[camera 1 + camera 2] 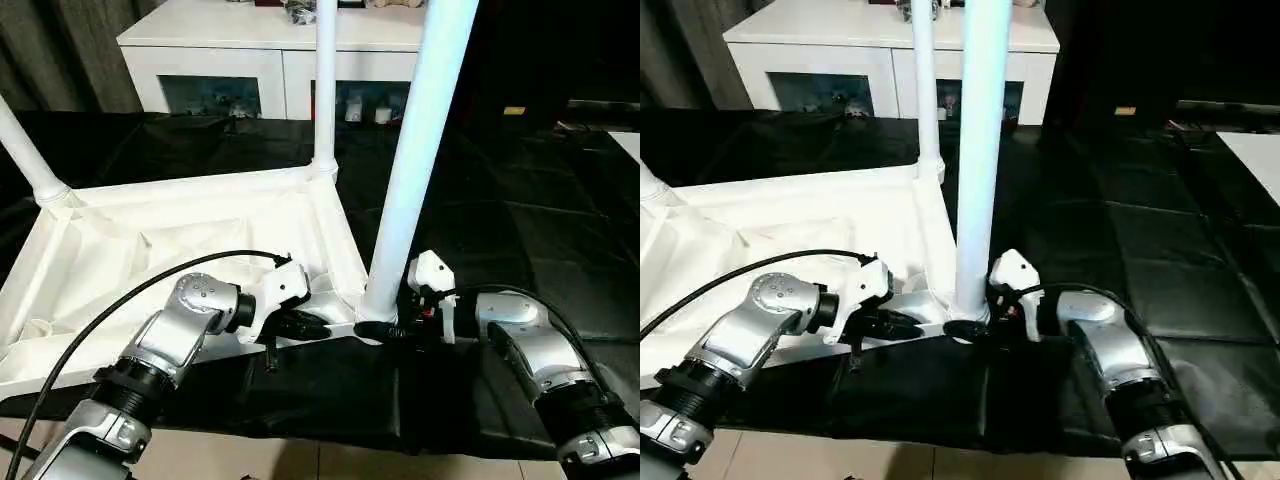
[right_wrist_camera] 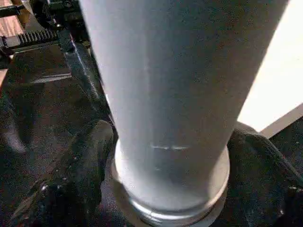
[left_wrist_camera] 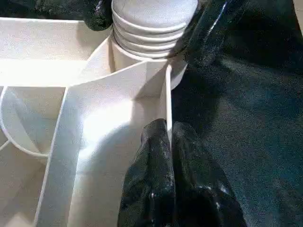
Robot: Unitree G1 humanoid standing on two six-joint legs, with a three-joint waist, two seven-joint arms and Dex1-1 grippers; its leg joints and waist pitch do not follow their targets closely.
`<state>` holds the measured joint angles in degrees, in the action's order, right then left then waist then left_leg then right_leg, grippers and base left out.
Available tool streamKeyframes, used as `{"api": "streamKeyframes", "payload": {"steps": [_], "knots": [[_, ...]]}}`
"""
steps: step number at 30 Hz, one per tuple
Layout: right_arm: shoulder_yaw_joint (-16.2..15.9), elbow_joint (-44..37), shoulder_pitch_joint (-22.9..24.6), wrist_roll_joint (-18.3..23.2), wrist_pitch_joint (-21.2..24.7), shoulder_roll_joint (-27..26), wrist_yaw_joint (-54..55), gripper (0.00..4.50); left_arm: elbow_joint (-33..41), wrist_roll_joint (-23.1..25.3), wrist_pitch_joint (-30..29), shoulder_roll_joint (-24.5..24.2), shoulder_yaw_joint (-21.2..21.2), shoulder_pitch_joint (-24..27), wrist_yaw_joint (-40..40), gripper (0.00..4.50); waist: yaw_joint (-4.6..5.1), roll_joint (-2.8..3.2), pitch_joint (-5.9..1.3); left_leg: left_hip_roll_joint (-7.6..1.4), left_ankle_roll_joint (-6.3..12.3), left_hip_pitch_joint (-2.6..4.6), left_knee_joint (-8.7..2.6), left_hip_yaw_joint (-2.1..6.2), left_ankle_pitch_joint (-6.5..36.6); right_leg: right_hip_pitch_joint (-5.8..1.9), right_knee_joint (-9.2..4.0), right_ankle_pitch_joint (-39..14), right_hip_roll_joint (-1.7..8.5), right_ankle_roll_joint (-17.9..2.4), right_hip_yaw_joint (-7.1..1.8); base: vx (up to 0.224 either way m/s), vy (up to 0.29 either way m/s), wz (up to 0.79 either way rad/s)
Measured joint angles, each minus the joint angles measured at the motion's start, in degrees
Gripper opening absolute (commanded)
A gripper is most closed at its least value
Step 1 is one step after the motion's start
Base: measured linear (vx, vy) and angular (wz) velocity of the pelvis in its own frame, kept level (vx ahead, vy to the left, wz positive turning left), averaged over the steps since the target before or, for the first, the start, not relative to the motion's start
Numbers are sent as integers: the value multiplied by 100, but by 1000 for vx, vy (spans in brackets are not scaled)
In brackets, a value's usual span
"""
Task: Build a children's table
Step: Rotate leg to tighten
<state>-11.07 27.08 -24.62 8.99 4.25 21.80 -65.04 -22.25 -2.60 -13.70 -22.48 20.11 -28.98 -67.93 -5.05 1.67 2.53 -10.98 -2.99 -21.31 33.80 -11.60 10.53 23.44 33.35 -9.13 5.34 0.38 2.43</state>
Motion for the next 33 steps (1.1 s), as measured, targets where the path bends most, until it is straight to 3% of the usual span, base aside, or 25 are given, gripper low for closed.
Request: {"api": "streamKeyframes", "payload": {"steps": [11,19,21,26,33], "knots": [[-1,31,-7,1,3,-2,-6,274,0,0,-10,-13,0,3,-15,0,-1,0,0,0,0,0,7,2,0,0,9,0,0,0,0,0,0,0],[-22,81,-9,-84,-59,-41,192,269,-21,10,-84,27,-11,2,85,0,8,-2,-1,0,0,5,8,2,0,-2,11,0,0,0,-1,0,0,0],[22,176,-53,-158,-52,-170,589,269,-143,65,-117,108,-58,-60,316,0,19,-4,-2,1,-1,18,11,2,0,-11,18,1,0,-1,-6,0,0,0],[513,565,-340,-388,443,-922,2673,269,-1047,468,-88,754,-130,-641,1601,0,150,-16,-3,13,-3,28,10,5,0,-18,14,-13,2,23,-16,0,0,0],[1011,864,-555,-469,685,-1615,4812,268,-1911,552,-73,1481,-130,-1112,2820,0,185,-17,-3,18,-2,26,9,13,-1,-34,-22,-13,2,25,-13,0,0,0]]}}
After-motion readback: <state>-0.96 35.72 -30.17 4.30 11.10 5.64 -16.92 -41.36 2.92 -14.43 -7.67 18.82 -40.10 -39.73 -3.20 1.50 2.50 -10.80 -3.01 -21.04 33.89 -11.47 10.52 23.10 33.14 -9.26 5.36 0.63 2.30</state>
